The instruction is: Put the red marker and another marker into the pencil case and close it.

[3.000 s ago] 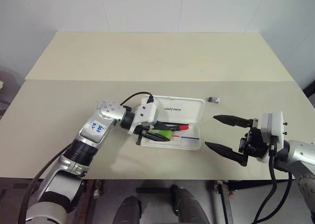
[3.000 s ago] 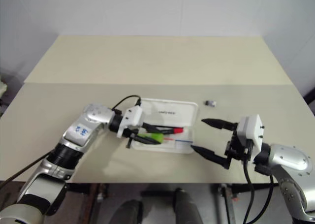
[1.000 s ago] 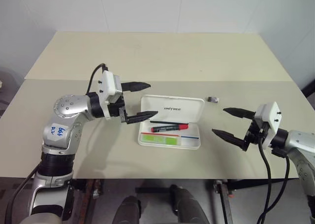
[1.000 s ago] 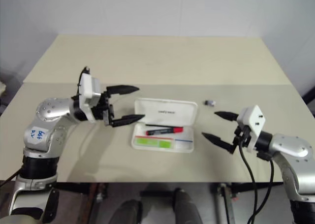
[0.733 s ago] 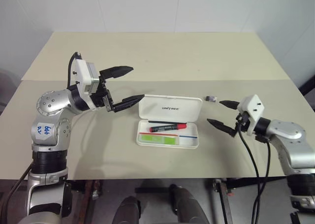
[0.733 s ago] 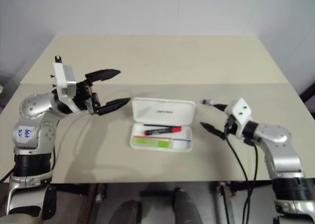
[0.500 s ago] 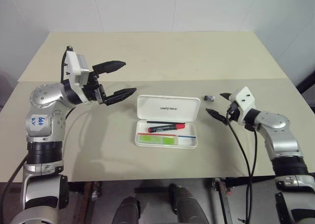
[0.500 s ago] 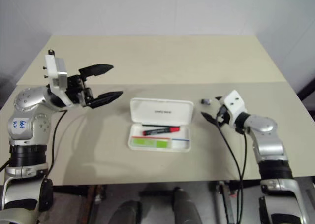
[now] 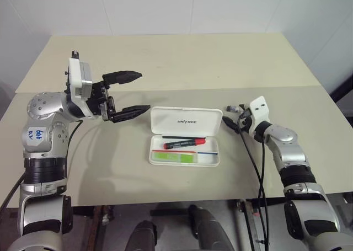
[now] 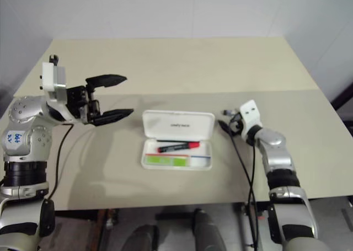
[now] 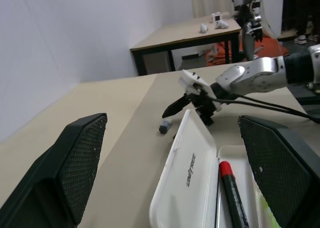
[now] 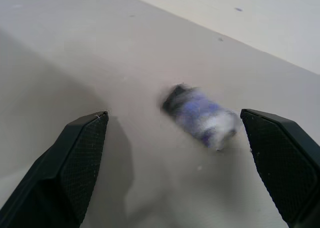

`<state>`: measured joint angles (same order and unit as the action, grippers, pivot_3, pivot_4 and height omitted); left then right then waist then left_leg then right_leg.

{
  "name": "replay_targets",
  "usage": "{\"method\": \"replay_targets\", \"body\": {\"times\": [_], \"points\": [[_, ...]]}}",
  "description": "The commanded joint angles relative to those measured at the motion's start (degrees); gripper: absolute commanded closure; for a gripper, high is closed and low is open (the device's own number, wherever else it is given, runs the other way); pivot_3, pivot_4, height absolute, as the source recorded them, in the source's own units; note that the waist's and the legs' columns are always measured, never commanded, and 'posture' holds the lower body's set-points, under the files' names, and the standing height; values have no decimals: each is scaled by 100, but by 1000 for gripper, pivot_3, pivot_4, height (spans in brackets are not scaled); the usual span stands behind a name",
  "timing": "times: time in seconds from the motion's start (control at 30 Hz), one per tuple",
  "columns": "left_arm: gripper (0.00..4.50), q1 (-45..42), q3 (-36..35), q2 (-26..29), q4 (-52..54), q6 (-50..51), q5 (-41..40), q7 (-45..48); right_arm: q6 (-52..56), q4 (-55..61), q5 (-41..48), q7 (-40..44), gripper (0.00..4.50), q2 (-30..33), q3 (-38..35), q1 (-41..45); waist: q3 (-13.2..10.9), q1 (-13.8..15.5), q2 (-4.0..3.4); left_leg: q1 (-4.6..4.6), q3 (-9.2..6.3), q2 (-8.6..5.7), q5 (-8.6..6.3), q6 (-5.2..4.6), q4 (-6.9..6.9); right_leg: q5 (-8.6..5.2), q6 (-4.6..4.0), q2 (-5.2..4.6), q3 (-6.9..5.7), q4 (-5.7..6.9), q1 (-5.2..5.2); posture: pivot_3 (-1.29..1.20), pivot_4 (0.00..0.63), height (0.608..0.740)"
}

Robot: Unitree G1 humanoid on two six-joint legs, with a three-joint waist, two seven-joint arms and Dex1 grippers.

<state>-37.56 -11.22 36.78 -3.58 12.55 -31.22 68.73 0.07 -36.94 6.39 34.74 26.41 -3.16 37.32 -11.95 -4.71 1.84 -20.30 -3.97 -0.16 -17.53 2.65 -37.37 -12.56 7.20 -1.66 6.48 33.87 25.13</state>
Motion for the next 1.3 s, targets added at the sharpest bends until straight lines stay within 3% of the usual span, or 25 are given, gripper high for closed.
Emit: {"method": "replay_targets", "body": {"times": [0.03, 0.67, 0.97, 1.07, 1.3], "points": [[23, 74, -156, 107, 346, 44, -170, -104, -57, -48, 50, -401, 0, -58, -258, 130, 0, -8, 0, 0, 0, 0, 0, 0, 0, 0, 0, 0, 0, 0, 0, 0, 150, 740], [23, 216, -166, 82, 600, 85, -272, -344, 1128, 888, 158, -1795, 0, -1462, -327, -150, 0, -201, 0, 9, 2, 9, 7, -7, 2, 11, -11, 11, 2, 14, 4, 0, 150, 740], [23, 247, -170, 65, 614, 40, -265, -417, 1292, 352, -101, -2659, 0, -1816, -391, 169, 8, -292, 14, 11, 3, 10, 10, -10, -2, 18, -19, 13, 2, 15, 3, 0, 150, 740], [0, 263, -187, 66, 633, 31, -274, -435, 1405, 111, -104, -2911, 655, -1894, -448, 295, 15, -344, 24, 14, 4, 10, 13, -14, -3, 25, -23, 14, 4, 13, -1, 0, 150, 740], [0, 279, -187, 37, 667, -7, -261, -505, 1262, -55, -92, -2957, 2880, -1973, -434, 472, 18, -347, 30, 19, 4, 11, 18, -23, -3, 25, -24, 19, 8, 12, -6, 0, 150, 740]]}}
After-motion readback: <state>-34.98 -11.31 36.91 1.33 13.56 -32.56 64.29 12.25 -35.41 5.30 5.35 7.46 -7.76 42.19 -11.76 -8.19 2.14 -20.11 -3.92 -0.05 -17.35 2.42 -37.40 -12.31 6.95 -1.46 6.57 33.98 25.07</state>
